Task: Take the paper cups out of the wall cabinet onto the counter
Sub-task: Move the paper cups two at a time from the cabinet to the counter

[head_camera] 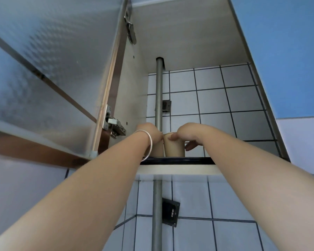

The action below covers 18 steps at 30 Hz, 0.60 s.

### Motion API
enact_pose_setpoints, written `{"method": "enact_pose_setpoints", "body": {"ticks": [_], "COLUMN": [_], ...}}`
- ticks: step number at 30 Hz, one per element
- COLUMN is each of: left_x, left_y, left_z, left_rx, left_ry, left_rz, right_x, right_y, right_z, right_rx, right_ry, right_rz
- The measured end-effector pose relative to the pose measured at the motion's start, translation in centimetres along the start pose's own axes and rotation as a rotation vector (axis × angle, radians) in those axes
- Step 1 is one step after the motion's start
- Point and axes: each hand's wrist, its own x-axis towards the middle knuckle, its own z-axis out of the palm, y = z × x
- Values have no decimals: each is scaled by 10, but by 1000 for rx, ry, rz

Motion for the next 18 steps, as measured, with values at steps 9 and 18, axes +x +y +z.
{"method": "enact_pose_setpoints", "body": {"ticks": [9,18], "left_x": [-40,-147], "left_y": [8,20], "left_z": [-45,-31], "left_rx": [-623,-1118], "left_ry": [290,393], "left_rz": [-35,-96], "right_x": [-59,-170], "right_y": [-2,30], "right_z": [-40,-7], "right_rx": [491,881], "right_ry": [130,279], "right_rz": [-175,-221]}}
